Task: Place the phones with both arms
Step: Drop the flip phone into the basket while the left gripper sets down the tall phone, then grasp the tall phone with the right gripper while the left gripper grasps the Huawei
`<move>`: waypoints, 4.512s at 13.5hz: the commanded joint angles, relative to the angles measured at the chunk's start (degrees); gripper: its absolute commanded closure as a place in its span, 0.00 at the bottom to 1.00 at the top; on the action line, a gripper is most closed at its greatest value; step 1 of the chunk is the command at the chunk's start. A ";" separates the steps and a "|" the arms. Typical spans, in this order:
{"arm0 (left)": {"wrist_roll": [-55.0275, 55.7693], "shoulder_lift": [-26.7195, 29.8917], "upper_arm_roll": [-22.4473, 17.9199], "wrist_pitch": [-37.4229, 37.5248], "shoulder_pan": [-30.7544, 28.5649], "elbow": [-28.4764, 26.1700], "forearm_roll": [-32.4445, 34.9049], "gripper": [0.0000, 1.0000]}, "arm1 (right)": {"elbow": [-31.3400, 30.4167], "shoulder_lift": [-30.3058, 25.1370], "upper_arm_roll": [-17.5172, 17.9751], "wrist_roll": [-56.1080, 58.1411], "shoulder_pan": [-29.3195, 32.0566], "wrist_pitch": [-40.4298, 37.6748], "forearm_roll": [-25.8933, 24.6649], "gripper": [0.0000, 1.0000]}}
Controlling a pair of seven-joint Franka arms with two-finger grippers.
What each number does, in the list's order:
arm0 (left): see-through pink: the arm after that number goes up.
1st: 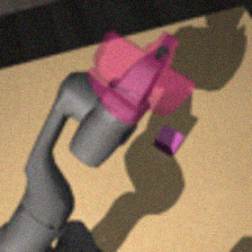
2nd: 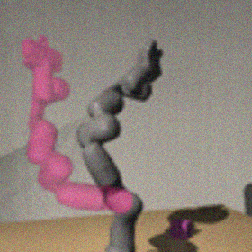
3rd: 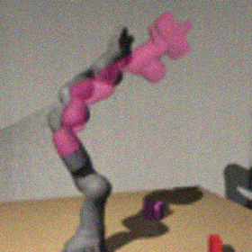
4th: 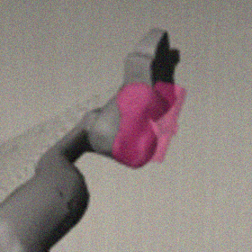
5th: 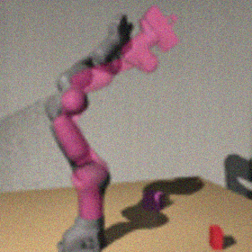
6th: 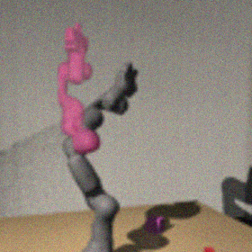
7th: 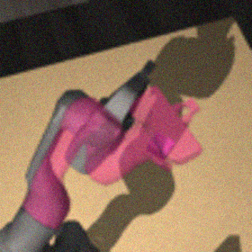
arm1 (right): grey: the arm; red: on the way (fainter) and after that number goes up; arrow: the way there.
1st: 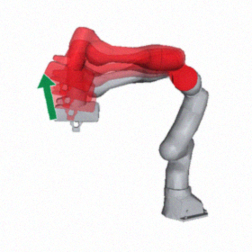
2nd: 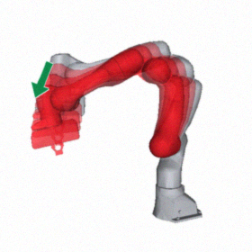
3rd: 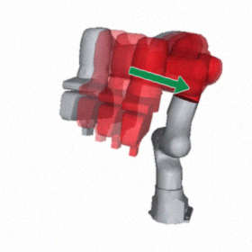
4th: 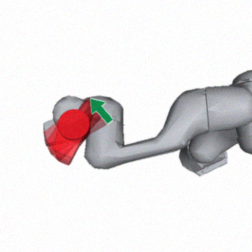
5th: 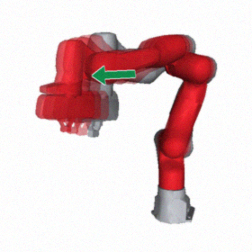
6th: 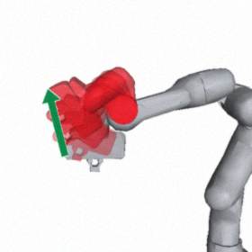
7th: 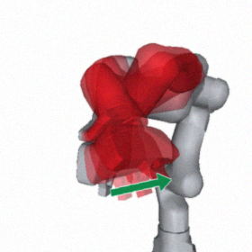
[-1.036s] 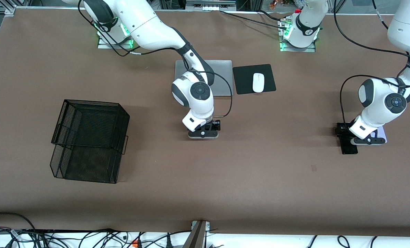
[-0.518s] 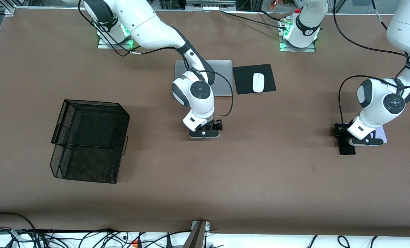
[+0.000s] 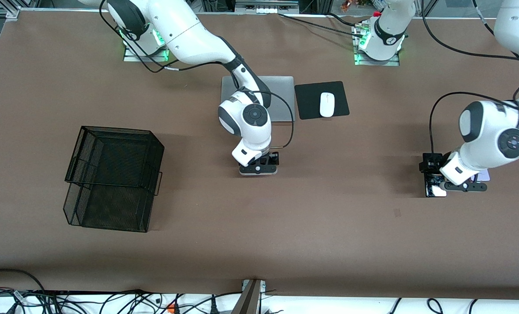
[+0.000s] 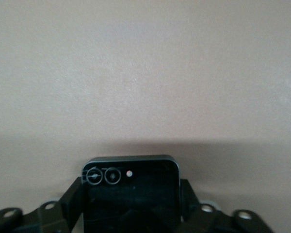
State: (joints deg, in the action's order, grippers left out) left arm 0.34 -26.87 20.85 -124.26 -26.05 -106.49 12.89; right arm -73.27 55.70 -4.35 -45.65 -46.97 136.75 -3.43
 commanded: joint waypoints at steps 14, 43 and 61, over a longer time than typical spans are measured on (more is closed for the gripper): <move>31.54 -13.19 1.30 0.46 37.53 18.15 -8.67 0.70 | -26.09 -40.12 -11.35 26.37 15.94 -26.03 2.55 1.00; -13.58 -8.46 0.41 9.23 -11.72 13.86 8.73 0.00 | -10.59 -24.87 -10.61 -1.33 -5.93 -19.98 12.22 0.00; -25.47 -19.10 0.59 -1.25 -21.58 13.24 4.34 0.00 | -5.21 -2.79 -9.71 -6.03 -9.64 -3.95 11.69 0.00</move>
State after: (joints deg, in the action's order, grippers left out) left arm -23.30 -45.63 20.57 -125.00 -46.66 -93.07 18.77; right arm -79.98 51.99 -14.08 -51.71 -56.71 132.73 8.29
